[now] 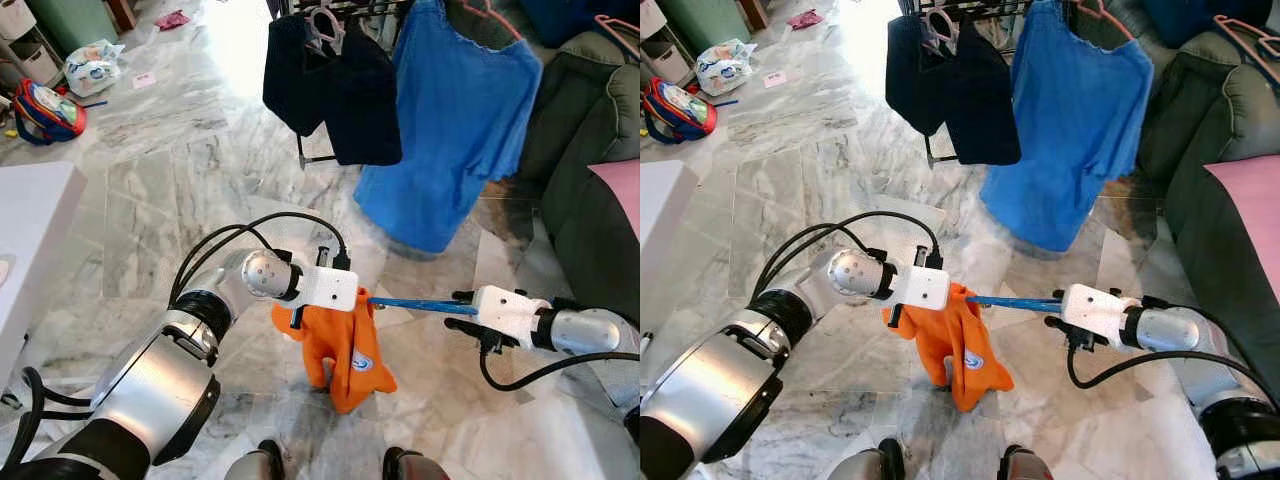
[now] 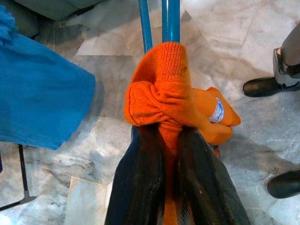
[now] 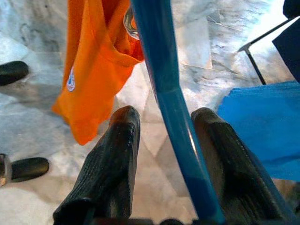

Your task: Hang hanger

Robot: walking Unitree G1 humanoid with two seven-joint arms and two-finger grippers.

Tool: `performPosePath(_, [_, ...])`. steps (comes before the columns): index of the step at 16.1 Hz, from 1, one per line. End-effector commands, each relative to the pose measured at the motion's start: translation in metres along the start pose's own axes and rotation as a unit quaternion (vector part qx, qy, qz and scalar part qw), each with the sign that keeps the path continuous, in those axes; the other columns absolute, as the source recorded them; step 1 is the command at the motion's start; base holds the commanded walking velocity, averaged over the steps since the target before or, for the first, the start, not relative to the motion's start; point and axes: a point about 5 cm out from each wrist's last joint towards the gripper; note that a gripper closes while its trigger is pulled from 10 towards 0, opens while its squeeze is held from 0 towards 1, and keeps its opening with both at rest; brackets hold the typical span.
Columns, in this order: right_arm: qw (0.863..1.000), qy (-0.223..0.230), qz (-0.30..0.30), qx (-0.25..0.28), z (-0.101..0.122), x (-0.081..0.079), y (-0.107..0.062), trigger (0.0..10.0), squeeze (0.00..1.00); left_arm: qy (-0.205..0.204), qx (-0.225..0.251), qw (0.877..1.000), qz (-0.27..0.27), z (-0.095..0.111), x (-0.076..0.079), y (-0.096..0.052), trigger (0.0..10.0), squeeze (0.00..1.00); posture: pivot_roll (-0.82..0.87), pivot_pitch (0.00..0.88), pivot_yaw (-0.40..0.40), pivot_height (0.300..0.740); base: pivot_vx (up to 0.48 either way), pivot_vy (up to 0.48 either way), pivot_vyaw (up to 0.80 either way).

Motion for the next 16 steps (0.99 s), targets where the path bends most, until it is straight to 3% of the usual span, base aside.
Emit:
performPosePath(1, [1.0,0.012,-0.005,-0.008,-0.0053,-0.009,0.0052,10.0,0.0,-0.011,-0.006,1.0,0.006,-0.0039,0.0023,-0.0006,10.0,0.0,-0.15,0.196,0.074,0.74,0.0,0.0,0.0])
performPosePath(2, [1.0,0.024,-0.017,-0.001,-0.0047,-0.0108,0.0086,10.0,0.96,-0.02,-0.008,1.0,0.009,-0.0058,0.0055,0.0004,10.0,0.0,-0.15,0.194,0.077,0.74,0.0,0.0,0.0])
performPosePath(16, [1.0,0.024,-0.017,-0.001,-0.0047,-0.0108,0.0086,10.0,0.96,-0.02,-0.008,1.0,0.009,-0.0058,0.0055,0.0004,10.0,0.0,-0.15,0.194,0.077,0.74,0.0,0.0,0.0])
Point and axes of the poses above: a point about 5 cm out from each wrist's last joint towards the gripper, its own y axis pointing out of the wrist towards the gripper, its own z axis along the axis of the wrist's last joint, x = y × z, and after that the axes turned 5 degrees about y, right-handed
